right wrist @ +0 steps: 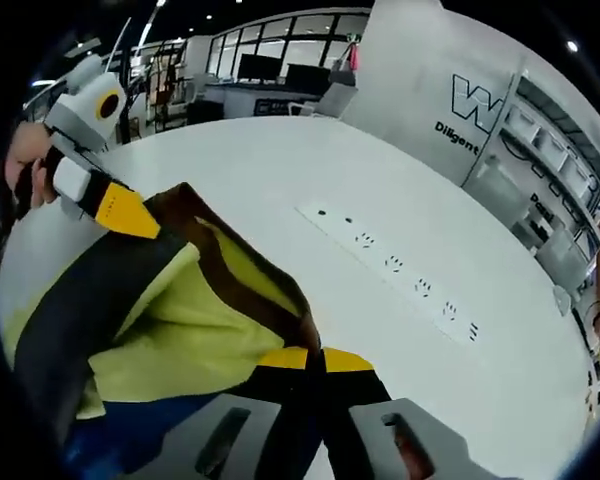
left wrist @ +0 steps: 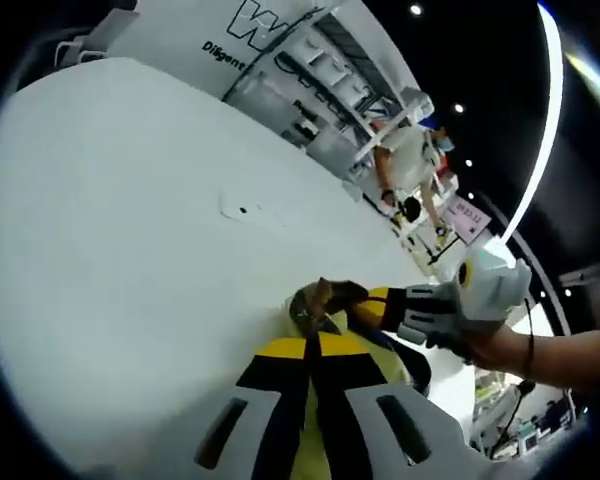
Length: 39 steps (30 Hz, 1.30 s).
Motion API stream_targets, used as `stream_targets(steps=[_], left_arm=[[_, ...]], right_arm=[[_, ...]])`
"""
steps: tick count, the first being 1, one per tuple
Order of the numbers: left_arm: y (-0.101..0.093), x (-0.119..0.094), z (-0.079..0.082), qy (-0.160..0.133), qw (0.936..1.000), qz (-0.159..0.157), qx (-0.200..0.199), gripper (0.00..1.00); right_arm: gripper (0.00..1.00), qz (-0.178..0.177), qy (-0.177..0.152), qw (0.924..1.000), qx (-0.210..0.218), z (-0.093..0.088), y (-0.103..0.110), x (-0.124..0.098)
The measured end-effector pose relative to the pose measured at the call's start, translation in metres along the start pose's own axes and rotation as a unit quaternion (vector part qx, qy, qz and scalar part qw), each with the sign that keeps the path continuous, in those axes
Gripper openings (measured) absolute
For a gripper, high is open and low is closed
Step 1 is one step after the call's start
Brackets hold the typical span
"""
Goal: Fold the garment on the visible template until the final outline fits inside the template.
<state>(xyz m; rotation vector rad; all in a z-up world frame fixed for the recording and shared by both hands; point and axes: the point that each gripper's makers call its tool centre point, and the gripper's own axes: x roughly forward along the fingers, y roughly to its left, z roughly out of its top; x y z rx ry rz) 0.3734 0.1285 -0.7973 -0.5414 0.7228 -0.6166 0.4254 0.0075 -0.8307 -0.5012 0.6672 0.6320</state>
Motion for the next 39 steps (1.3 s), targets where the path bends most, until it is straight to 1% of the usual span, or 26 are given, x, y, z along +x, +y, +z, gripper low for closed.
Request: stream_targets(steps=[3, 4, 5, 8, 10, 12, 13, 14, 16, 17, 18, 19, 20, 21, 22, 23, 25, 26, 27, 28, 30, 32, 35, 36, 37, 39], left_arm=[[0.009, -0.004, 0.009, -0.009, 0.9999, 0.007, -0.01, 0.0], [0.013, -0.005, 0.01, -0.009, 0.9999, 0.01, -0.011, 0.0], [0.018, -0.006, 0.009, 0.0, 0.9998, 0.018, -0.009, 0.0], [0.022, -0.009, 0.009, 0.01, 0.9998, 0.02, 0.002, 0.0], [0.027, -0.011, 0.009, 0.026, 0.9988, 0.025, 0.033, 0.0], [0.037, -0.013, 0.008, 0.058, 0.9939, 0.04, 0.085, 0.0], [0.039, -0.013, 0.007, 0.067, 0.9922, 0.045, 0.095, 0.0], [0.045, -0.014, 0.008, 0.088, 0.9879, 0.053, 0.116, 0.0], [0.049, -0.013, 0.014, 0.093, 0.9845, 0.057, 0.137, 0.0], [0.052, -0.013, 0.018, 0.104, 0.9785, 0.063, 0.167, 0.0], [0.056, -0.014, 0.023, 0.117, 0.9706, 0.071, 0.198, 0.0], [0.057, -0.014, 0.023, 0.121, 0.9686, 0.072, 0.205, 0.0], [0.059, -0.015, 0.025, 0.131, 0.9616, 0.075, 0.229, 0.0], [0.063, -0.015, 0.028, 0.142, 0.9495, 0.083, 0.267, 0.0], [0.066, -0.015, 0.032, 0.148, 0.9394, 0.092, 0.295, 0.0], [0.068, -0.014, 0.032, 0.163, 0.9289, 0.094, 0.319, 0.0], [0.07, -0.013, 0.03, 0.183, 0.9176, 0.094, 0.34, 0.0], [0.072, -0.013, 0.031, 0.185, 0.9168, 0.102, 0.339, 0.0], [0.074, -0.01, 0.033, 0.184, 0.9137, 0.106, 0.347, 0.0], [0.075, -0.007, 0.034, 0.179, 0.9133, 0.106, 0.35, 0.0], [0.079, -0.004, 0.031, 0.182, 0.9161, 0.115, 0.338, 0.0], [0.082, -0.002, 0.029, 0.183, 0.9162, 0.12, 0.336, 0.0], [0.085, 0.0, 0.025, 0.181, 0.9204, 0.125, 0.324, 0.01], [0.082, 0.002, 0.026, 0.172, 0.9264, 0.125, 0.311, 0.01], [0.082, 0.002, 0.026, 0.168, 0.9283, 0.124, 0.308, 0.01], [0.083, 0.003, 0.026, 0.169, 0.9273, 0.123, 0.31, 0.01]], right_arm=[[0.0, 0.008, 0.005, 0.9998, -0.016, -0.001, 0.0, 0.002], [0.0, 0.007, 0.018, 0.9995, -0.026, -0.005, -0.002, 0.002], [0.0, 0.004, 0.025, 0.9993, -0.027, -0.007, -0.005, 0.002], [0.0, 0.016, 0.009, 0.9997, -0.018, -0.002, -0.004, 0.002], [0.0, 0.023, 0.006, 0.9993, -0.029, 0.001, -0.002, 0.003], [0.0, 0.027, 0.011, 0.9987, -0.042, 0.001, -0.001, 0.004], [0.0, 0.027, 0.012, 0.9985, -0.045, 0.002, -0.001, 0.004], [0.0, 0.024, 0.011, 0.9986, -0.046, 0.004, -0.003, 0.005], [0.0, 0.026, 0.006, 0.9985, -0.047, 0.008, -0.002, 0.005], [0.0, 0.031, 0.016, 0.9971, -0.068, 0.006, -0.001, 0.006], [0.0, 0.034, 0.019, 0.9961, -0.08, 0.005, 0.0, 0.007], [0.0, 0.034, 0.018, 0.9959, -0.082, 0.006, 0.001, 0.007], [0.0, 0.035, 0.021, 0.9959, -0.08, 0.005, 0.0, 0.008], [0.0, 0.039, 0.025, 0.9959, -0.078, 0.003, 0.001, 0.009], [0.0, 0.04, 0.026, 0.996, -0.076, 0.003, 0.001, 0.009], [0.0, 0.043, 0.031, 0.996, -0.072, 0.001, 0.001, 0.01], [0.0, 0.045, 0.033, 0.996, -0.07, -0.001, 0.001, 0.01], [0.0, 0.046, 0.033, 0.9961, -0.068, -0.001, 0.001, 0.011], [0.0, 0.046, 0.034, 0.996, -0.069, -0.001, 0.001, 0.011], [0.0, 0.046, 0.036, 0.9958, -0.07, -0.002, 0.001, 0.011], [0.0, 0.046, 0.039, 0.9959, -0.067, -0.003, 0.0, 0.012], [0.0, 0.046, 0.039, 0.996, -0.066, -0.004, 0.0, 0.012], [0.0, 0.05, 0.038, 0.9974, -0.035, -0.006, 0.001, 0.014], [0.0, 0.06, 0.033, 0.9977, -0.005, -0.005, 0.006, 0.014], [0.0, 0.051, 0.035, 0.998, 0.016, -0.005, 0.004, 0.012], [0.0, 0.053, 0.034, 0.998, 0.005, -0.005, 0.001, 0.016]])
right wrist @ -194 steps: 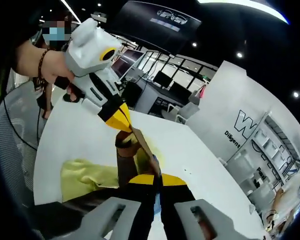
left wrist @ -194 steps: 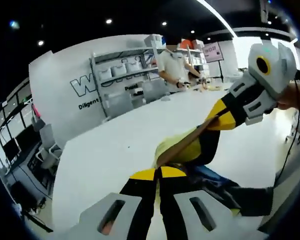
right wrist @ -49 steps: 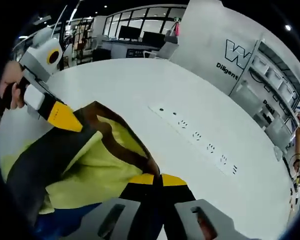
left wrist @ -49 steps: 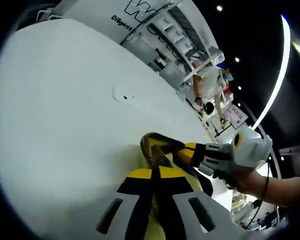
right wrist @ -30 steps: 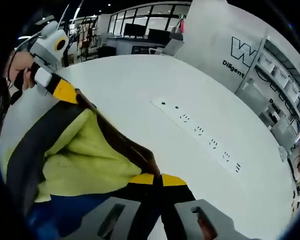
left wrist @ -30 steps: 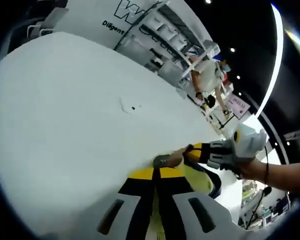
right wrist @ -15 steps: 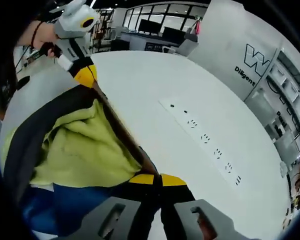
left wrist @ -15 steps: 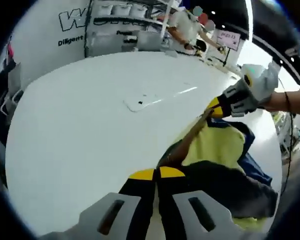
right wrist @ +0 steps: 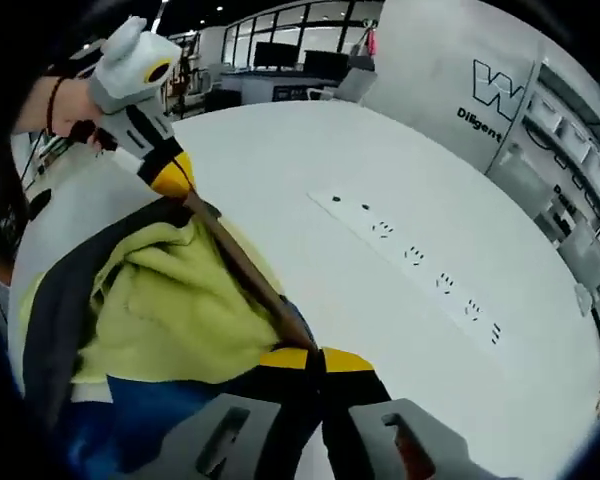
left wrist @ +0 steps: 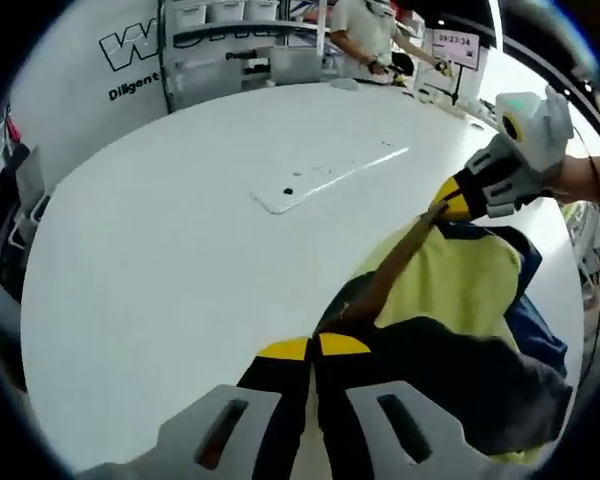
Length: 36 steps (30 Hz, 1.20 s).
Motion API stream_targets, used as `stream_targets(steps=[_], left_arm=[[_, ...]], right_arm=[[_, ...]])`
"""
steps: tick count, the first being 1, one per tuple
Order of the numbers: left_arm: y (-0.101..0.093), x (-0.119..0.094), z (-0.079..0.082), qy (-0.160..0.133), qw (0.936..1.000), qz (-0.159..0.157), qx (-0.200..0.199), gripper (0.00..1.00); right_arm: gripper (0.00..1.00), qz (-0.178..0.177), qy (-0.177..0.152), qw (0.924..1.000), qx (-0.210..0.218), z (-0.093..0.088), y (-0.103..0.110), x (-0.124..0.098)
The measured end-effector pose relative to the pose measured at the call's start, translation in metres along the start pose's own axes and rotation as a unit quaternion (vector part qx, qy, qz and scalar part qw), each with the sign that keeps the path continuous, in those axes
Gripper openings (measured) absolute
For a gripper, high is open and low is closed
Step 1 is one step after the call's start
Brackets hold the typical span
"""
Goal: Fold the garment on the visible template until the final outline fits inside the template.
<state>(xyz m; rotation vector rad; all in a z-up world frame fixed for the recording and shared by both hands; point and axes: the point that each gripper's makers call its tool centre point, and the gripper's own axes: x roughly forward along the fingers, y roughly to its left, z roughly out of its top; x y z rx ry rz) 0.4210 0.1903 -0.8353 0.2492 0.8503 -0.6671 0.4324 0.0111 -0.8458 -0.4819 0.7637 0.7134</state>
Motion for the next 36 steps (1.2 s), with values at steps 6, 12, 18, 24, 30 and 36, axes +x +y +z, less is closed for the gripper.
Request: stream_targets(steps=[6, 12, 18, 24, 30, 36], left_arm=[[0.007, 0.002, 0.009, -0.04, 0.9956, 0.014, -0.084, 0.01], [0.014, 0.008, 0.009, -0.065, 0.979, 0.015, -0.193, 0.03], [0.019, 0.012, 0.022, -0.112, 0.9613, 0.016, -0.251, 0.01], [0.021, 0.016, 0.02, -0.103, 0.9577, 0.033, -0.267, 0.04], [0.025, 0.01, 0.04, -0.153, 0.9592, 0.046, -0.233, 0.07], [0.035, 0.012, 0.041, -0.179, 0.9366, 0.06, -0.295, 0.1]], right_arm=[[0.0, -0.012, -0.021, 0.9995, 0.019, 0.007, -0.01, 0.0], [0.0, -0.029, -0.022, 0.9958, 0.084, -0.002, -0.023, 0.003], [0.0, -0.019, -0.08, 0.983, 0.164, 0.018, -0.02, -0.002], [0.02, -0.037, -0.062, 0.9766, 0.203, 0.009, -0.023, -0.002], [0.07, -0.044, -0.097, 0.9643, 0.242, 0.017, -0.031, -0.007], [0.09, -0.056, -0.147, 0.9393, 0.305, 0.027, -0.044, -0.013]])
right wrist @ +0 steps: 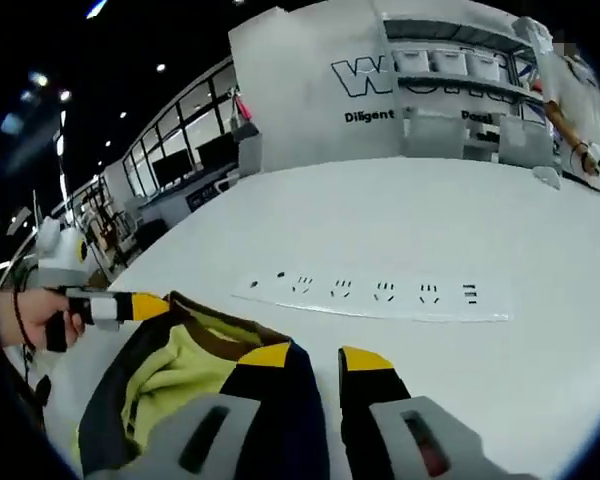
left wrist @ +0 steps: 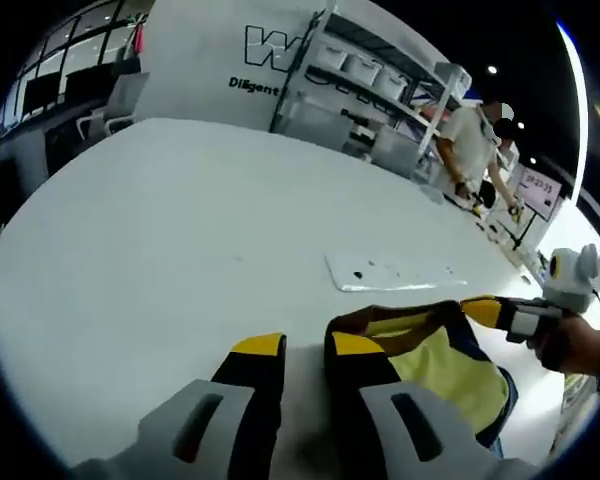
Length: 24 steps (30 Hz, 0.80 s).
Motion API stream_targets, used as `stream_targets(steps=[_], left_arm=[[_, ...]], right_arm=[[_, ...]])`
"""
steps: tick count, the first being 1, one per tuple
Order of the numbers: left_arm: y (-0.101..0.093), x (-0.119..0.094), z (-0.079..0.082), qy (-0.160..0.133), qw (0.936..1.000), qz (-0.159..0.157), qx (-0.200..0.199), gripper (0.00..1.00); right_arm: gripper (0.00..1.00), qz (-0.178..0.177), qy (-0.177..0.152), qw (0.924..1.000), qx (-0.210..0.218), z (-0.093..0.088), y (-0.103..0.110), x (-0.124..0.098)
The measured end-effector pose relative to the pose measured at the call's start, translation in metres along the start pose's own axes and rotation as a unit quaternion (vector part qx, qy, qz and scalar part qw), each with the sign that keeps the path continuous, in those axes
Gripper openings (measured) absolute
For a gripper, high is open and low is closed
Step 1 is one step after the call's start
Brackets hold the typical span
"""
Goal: Fold the garment on the visible template until the final outline fits inside the template.
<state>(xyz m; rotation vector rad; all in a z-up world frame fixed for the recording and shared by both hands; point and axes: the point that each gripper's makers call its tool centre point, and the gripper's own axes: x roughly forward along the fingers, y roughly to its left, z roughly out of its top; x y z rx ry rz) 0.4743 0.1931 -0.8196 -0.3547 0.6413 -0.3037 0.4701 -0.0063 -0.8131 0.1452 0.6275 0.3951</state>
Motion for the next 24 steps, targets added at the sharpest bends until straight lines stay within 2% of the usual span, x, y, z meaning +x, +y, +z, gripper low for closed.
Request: stream_targets(steps=[1, 3, 5, 8, 9, 10, 11, 12, 14, 16, 18, 20, 21, 22, 24], left_arm=[[-0.006, 0.001, 0.003, -0.01, 0.9998, -0.019, -0.003, 0.1], [-0.013, 0.0, 0.006, -0.016, 0.9993, -0.033, 0.0, 0.09], [-0.012, 0.003, 0.011, -0.029, 0.9989, -0.036, -0.007, 0.1], [-0.015, -0.001, 0.028, -0.076, 0.995, -0.046, -0.046, 0.1], [-0.014, -0.001, 0.029, -0.078, 0.9945, -0.042, -0.055, 0.1], [-0.009, 0.0, 0.022, -0.056, 0.9967, -0.028, -0.052, 0.1], [-0.007, 0.0, 0.016, -0.039, 0.9983, -0.021, -0.038, 0.1], [-0.006, 0.001, 0.013, -0.03, 0.9993, -0.018, -0.016, 0.1], [-0.007, 0.003, 0.007, -0.022, 0.9995, -0.019, -0.009, 0.09], [-0.003, 0.003, -0.007, 0.014, 0.9998, -0.007, 0.009, 0.06], [0.002, 0.002, -0.018, 0.04, 0.9982, 0.013, 0.042, 0.06], [0.002, -0.002, -0.017, 0.026, 0.9988, 0.021, 0.035, 0.06], [-0.002, -0.004, -0.011, 0.004, 0.9996, 0.01, 0.025, 0.06], [-0.003, -0.007, -0.01, 0.005, 0.9997, 0.002, 0.022, 0.06], [-0.013, -0.013, -0.01, 0.002, 0.9976, -0.026, 0.064, 0.07]], right_arm=[[0.09, 0.003, 0.023, 0.9994, -0.026, -0.007, 0.0, 0.002], [0.09, 0.01, 0.033, 0.9977, -0.058, -0.01, 0.002, 0.004], [0.07, 0.009, 0.028, 0.9974, -0.066, -0.008, 0.005, 0.009], [0.0, 0.024, 0.004, 0.9969, -0.076, 0.002, 0.013, 0.013], [0.0, 0.028, 0.002, 0.996, -0.085, 0.003, 0.016, 0.014], [0.0, 0.026, 0.014, 0.9946, -0.1, 0.001, 0.017, 0.016], [0.0, 0.012, 0.039, 0.9922, -0.118, -0.006, 0.012, 0.018], [0.0, 0.006, 0.045, 0.9908, -0.127, -0.007, 0.011, 0.018], [0.0, 0.006, 0.036, 0.9921, -0.12, -0.004, 0.011, 0.021], [0.0, 0.002, 0.039, 0.9923, -0.117, -0.005, 0.008, 0.021], [0.0, -0.005, 0.057, 0.9906, -0.125, -0.011, 0.004, 0.02], [0.0, -0.005, 0.062, 0.9909, -0.119, -0.012, 0.003, 0.017], [0.0, 0.009, 0.027, 0.9951, -0.095, -0.001, 0.008, 0.014], [0.0, 0.022, 0.005, 0.9966, -0.08, 0.007, 0.012, 0.01], [0.0, 0.035, -0.009, 0.9961, -0.081, 0.012, 0.015, 0.002]])
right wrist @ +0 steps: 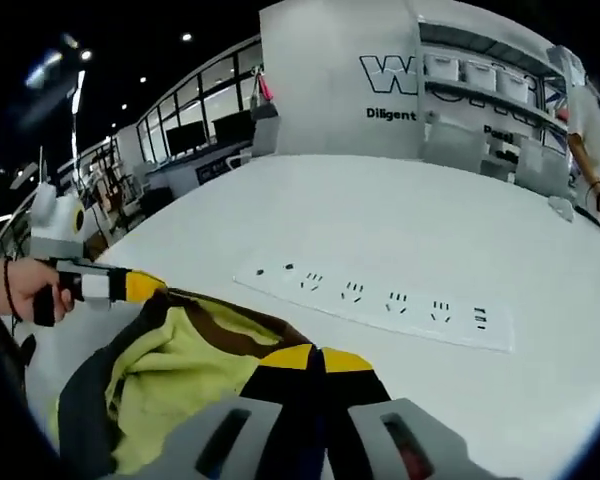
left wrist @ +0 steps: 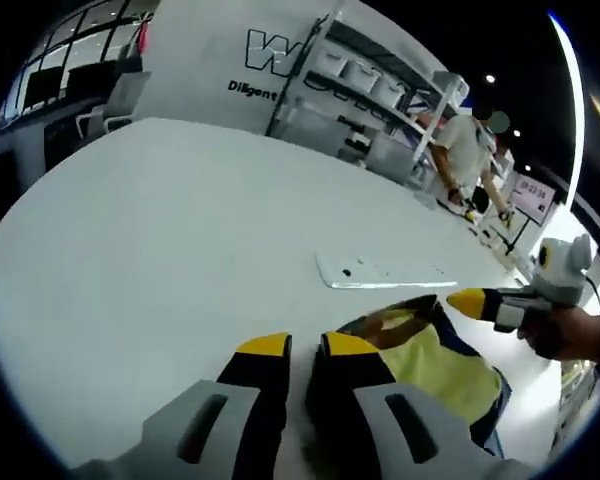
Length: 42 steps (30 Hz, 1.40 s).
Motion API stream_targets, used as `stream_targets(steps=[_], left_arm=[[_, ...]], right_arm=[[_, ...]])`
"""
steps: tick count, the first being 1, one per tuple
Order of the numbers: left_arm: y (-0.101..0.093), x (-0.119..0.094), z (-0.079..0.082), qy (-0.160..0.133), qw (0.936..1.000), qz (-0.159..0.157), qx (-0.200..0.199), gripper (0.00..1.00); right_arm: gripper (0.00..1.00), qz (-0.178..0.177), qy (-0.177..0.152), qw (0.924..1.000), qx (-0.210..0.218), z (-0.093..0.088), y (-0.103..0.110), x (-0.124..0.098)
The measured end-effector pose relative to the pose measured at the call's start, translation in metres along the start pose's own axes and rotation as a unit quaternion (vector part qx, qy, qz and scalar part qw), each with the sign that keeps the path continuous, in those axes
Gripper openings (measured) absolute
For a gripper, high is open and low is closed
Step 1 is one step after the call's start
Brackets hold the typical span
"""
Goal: Fold the garment on the visible template until the final outline fits inside the template.
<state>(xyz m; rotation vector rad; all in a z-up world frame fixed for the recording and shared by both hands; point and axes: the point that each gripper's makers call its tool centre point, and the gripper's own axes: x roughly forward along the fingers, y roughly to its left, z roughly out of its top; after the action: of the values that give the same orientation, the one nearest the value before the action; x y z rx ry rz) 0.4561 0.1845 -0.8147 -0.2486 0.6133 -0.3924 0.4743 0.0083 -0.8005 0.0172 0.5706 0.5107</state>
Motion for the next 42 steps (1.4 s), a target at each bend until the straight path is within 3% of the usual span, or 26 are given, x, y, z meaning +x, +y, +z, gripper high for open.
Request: stream_targets(steps=[2, 5, 6, 7, 10, 13, 16, 18, 28, 32, 41, 42], left_arm=[[-0.004, -0.007, -0.004, 0.006, 0.9984, -0.01, 0.055, 0.07], [-0.006, -0.011, -0.009, 0.014, 0.9975, -0.014, 0.068, 0.1], [-0.009, -0.014, -0.013, 0.015, 0.9978, -0.019, 0.062, 0.1], [-0.011, -0.018, -0.014, 0.014, 0.9979, -0.023, 0.059, 0.1], [-0.02, -0.03, -0.013, 0.008, 0.9978, -0.036, 0.055, 0.12], [-0.026, -0.04, -0.014, 0.012, 0.996, -0.041, 0.078, 0.11], [-0.033, -0.051, -0.018, 0.022, 0.9943, -0.056, 0.088, 0.12], [-0.037, -0.06, -0.018, 0.022, 0.9927, -0.061, 0.102, 0.12], [-0.048, -0.084, -0.028, 0.034, 0.9883, -0.066, 0.133, 0.12], [-0.056, -0.096, -0.031, 0.029, 0.9841, -0.066, 0.162, 0.11], [-0.069, -0.117, -0.045, 0.026, 0.9806, -0.077, 0.178, 0.1], [-0.071, -0.122, -0.05, 0.027, 0.98, -0.08, 0.181, 0.1]], right_arm=[[0.0, 0.012, 0.0, 0.9999, -0.003, 0.0, 0.003, -0.008], [0.0, 0.012, -0.002, 0.9999, 0.009, 0.001, 0.003, -0.011], [0.0, 0.01, -0.005, 0.9989, 0.046, 0.003, 0.004, -0.015], [0.0, 0.016, -0.007, 0.9984, 0.053, 0.005, 0.009, -0.021], [0.0, 0.01, -0.007, 0.9997, 0.02, 0.006, 0.012, -0.031], [0.0, 0.007, 0.009, 0.9999, 0.009, -0.001, 0.017, -0.039], [0.0, 0.0, 0.028, 0.9989, -0.037, -0.01, 0.022, -0.05], [0.0, 0.014, 0.03, 0.9979, -0.056, -0.015, 0.032, -0.056], [0.0, 0.026, 0.027, 0.9957, -0.085, -0.024, 0.053, -0.076], [0.0, 0.03, 0.024, 0.9977, -0.056, -0.028, 0.059, -0.084], [0.0, 0.033, 0.031, 0.9984, -0.034, -0.04, 0.066, -0.091], [0.0, 0.027, 0.021, 0.9994, 0.004, -0.053, 0.062, -0.093]])
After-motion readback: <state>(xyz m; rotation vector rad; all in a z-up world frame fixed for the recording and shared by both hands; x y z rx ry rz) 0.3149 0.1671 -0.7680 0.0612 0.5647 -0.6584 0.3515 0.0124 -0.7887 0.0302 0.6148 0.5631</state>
